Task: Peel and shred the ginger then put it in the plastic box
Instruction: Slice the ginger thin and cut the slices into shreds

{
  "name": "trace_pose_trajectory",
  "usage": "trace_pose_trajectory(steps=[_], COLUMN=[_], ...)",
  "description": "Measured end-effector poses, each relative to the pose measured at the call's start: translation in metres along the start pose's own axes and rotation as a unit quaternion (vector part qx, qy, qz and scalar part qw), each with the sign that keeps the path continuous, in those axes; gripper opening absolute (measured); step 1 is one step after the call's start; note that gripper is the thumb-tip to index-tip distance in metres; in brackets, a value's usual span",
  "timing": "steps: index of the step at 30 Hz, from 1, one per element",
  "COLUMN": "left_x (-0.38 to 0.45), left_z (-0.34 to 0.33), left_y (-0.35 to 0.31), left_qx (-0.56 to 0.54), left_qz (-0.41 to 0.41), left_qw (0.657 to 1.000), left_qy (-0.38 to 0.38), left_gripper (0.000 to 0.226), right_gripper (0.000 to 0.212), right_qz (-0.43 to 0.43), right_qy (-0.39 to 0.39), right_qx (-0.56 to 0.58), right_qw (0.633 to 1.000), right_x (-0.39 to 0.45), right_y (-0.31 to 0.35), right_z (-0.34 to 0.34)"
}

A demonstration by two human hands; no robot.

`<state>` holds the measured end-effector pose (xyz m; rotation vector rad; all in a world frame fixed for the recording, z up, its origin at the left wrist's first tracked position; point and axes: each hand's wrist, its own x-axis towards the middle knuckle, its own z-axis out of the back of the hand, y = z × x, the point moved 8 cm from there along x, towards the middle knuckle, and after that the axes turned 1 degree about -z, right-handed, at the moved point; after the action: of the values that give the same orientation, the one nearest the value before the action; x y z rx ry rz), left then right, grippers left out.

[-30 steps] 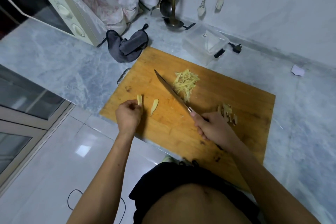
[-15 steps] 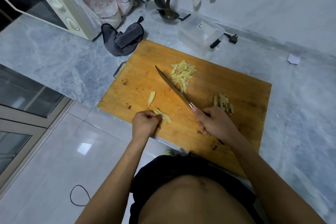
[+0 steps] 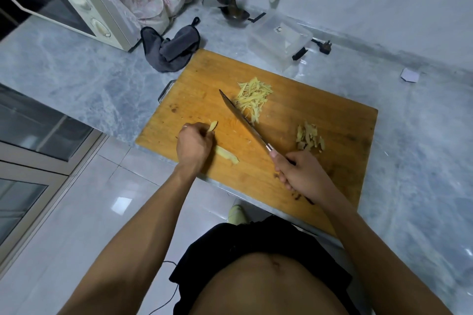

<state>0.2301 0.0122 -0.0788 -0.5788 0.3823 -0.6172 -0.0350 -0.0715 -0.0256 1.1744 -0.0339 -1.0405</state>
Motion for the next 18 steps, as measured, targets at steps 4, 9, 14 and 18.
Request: trace_pose_trajectory(steps=[4, 9, 14, 18], left_x=[-0.003, -0.020, -0.028, -0.022], left_z=[0.008, 0.012, 0.004, -0.009], left_y=[-0.005, -0.006, -0.032, -0.044], left_qx=[-0.036, -0.056, -0.062, -0.012], left_qz=[-0.020, -0.106, -0.132, -0.128], left_qw=[0.999, 0.990, 0.956, 0.948], left_qy=[-0.001, 0.077, 0.253, 0.290], left_gripper=[0.016, 0.015, 0.014, 0.014], right_gripper=[0.070, 0.069, 0.068, 0.066], right_qz=[-0.005, -0.014, -0.028, -0.029], right_qy=[-0.001, -0.003, -0.006, -0.001], right_qx=[0.002, 0.010, 0.036, 0.035], right_qw=[1.000, 1.000, 0.999, 0.999], right_x=[-0.003, -0.007, -0.010, -0.012], right_y=[-0.006, -0.011, -0.018, -0.018], right_z=[-0.001, -0.005, -0.009, -0.011])
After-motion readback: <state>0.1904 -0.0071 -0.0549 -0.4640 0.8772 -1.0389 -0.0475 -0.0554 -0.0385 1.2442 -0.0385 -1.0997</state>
